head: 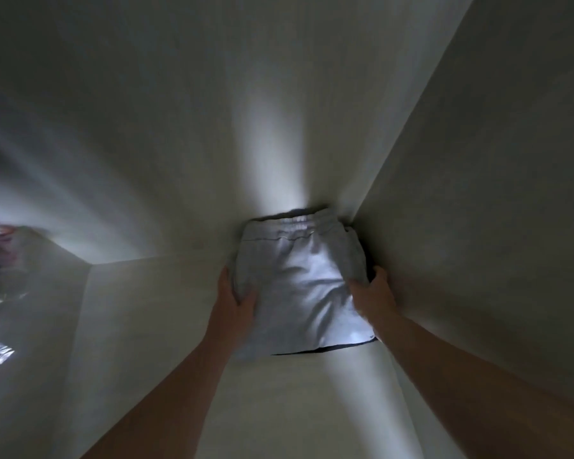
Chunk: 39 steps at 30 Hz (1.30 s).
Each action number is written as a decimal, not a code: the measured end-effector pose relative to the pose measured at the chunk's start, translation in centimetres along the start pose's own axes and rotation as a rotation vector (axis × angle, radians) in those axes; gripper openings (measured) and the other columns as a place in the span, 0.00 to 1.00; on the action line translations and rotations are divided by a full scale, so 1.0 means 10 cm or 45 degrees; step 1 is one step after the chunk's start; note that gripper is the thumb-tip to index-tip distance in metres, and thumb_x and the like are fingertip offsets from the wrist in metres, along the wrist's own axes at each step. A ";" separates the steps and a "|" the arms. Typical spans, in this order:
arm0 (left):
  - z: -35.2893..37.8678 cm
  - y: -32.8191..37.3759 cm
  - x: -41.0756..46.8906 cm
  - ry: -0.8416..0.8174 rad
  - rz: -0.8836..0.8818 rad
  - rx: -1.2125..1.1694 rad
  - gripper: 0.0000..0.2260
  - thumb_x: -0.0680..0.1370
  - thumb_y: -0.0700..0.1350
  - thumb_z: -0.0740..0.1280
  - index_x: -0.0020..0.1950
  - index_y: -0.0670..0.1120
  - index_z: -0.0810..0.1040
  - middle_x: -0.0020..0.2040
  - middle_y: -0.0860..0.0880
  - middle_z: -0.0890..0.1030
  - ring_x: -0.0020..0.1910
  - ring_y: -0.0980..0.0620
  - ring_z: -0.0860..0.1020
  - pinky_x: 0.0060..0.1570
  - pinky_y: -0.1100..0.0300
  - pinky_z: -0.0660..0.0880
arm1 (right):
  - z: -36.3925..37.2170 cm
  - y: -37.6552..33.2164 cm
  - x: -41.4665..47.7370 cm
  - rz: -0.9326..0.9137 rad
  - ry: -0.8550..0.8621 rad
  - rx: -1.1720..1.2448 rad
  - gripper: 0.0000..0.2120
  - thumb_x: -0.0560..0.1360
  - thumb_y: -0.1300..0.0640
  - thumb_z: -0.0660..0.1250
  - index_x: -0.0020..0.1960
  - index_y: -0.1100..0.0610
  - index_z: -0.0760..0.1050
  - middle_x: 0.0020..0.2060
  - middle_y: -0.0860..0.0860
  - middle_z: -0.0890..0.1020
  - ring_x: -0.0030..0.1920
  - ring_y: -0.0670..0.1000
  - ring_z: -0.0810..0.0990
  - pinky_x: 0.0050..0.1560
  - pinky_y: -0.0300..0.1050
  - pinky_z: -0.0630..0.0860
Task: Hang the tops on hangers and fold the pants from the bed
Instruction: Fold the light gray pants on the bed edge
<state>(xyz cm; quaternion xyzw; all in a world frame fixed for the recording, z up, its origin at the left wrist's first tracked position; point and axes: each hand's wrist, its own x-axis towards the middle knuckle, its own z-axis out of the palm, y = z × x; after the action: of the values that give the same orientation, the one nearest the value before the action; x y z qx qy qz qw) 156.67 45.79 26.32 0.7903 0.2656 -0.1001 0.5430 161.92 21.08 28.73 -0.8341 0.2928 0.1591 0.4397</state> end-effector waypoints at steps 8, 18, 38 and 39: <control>0.23 -0.01 -0.17 0.406 0.716 0.872 0.27 0.77 0.52 0.62 0.76 0.45 0.71 0.75 0.37 0.69 0.72 0.33 0.68 0.67 0.40 0.70 | 0.25 0.15 -0.39 -0.875 0.269 -0.783 0.34 0.78 0.45 0.65 0.80 0.42 0.53 0.81 0.53 0.55 0.79 0.61 0.53 0.71 0.70 0.58; 0.71 -0.19 0.37 0.001 0.514 1.240 0.29 0.81 0.67 0.44 0.77 0.64 0.34 0.76 0.52 0.28 0.81 0.41 0.37 0.77 0.38 0.44 | 0.64 0.49 0.40 -0.763 -0.077 -1.193 0.32 0.74 0.28 0.30 0.71 0.35 0.18 0.70 0.44 0.17 0.79 0.60 0.32 0.73 0.74 0.41; 0.76 -0.60 -0.41 -0.065 0.329 1.169 0.29 0.83 0.63 0.48 0.81 0.61 0.40 0.82 0.48 0.37 0.81 0.43 0.39 0.78 0.42 0.41 | 0.56 0.88 0.00 -0.735 -0.115 -1.266 0.33 0.81 0.35 0.46 0.81 0.42 0.39 0.81 0.52 0.37 0.81 0.58 0.39 0.76 0.68 0.45; 0.76 -0.67 -0.58 -0.070 0.320 1.163 0.29 0.83 0.63 0.48 0.81 0.62 0.40 0.82 0.49 0.36 0.81 0.44 0.39 0.77 0.42 0.42 | 0.53 1.00 -0.15 -0.700 -0.135 -1.248 0.33 0.82 0.35 0.47 0.82 0.43 0.40 0.81 0.52 0.37 0.81 0.57 0.40 0.75 0.68 0.45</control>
<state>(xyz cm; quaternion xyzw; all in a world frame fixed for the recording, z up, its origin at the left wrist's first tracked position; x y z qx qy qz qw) 149.28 38.89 20.61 0.9713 0.0824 -0.1611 0.1544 154.46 21.57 20.17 -0.9772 -0.0660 0.1977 0.0403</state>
